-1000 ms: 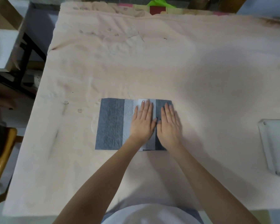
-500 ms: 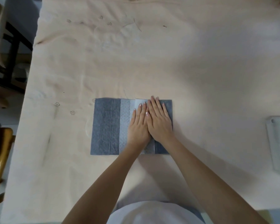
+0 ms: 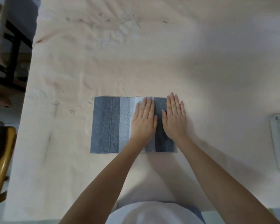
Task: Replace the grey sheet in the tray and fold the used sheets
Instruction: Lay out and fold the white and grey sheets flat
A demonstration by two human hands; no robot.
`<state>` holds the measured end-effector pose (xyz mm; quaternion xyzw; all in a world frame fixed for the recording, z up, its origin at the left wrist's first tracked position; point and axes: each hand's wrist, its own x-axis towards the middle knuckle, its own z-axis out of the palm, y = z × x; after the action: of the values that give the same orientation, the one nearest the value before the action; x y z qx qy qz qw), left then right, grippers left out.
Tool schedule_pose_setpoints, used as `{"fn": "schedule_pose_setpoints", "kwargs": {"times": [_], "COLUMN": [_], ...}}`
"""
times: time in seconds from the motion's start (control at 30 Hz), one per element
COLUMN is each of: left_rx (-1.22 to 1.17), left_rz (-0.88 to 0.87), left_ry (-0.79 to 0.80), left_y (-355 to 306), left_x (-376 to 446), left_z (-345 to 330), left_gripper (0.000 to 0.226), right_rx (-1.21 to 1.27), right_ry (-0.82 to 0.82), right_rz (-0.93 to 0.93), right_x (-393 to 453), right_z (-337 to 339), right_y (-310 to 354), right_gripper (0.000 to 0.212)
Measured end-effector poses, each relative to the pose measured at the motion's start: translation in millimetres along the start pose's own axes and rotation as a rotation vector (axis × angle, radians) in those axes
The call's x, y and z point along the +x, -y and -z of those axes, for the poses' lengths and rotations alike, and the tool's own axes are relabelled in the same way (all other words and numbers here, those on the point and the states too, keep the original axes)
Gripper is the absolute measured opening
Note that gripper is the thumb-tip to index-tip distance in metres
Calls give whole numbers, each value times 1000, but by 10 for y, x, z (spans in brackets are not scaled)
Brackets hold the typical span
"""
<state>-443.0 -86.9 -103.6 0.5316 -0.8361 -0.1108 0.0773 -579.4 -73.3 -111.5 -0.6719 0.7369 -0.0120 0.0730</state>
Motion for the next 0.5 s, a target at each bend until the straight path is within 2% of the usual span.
{"fn": "schedule_pose_setpoints", "kwargs": {"times": [0.1, 0.2, 0.43, 0.5], "left_rx": [-51, -35, 9, 32], "left_rz": [-56, -19, 167, 168], "left_ry": [66, 119, 96, 97], "left_y": [-77, -34, 222, 283], "left_x": [200, 271, 60, 4], "left_z": [-12, -68, -88, -45], "left_gripper": [54, 58, 58, 58], "right_rx": [5, -3, 13, 18], "right_ry": [8, 10, 7, 7], "right_rz": [2, -1, -5, -4], "right_x": [-5, -5, -1, -2], "right_z": [24, 3, -20, -16], "right_y": [0, -2, -21, -16], "right_gripper": [61, 60, 58, 59]}}
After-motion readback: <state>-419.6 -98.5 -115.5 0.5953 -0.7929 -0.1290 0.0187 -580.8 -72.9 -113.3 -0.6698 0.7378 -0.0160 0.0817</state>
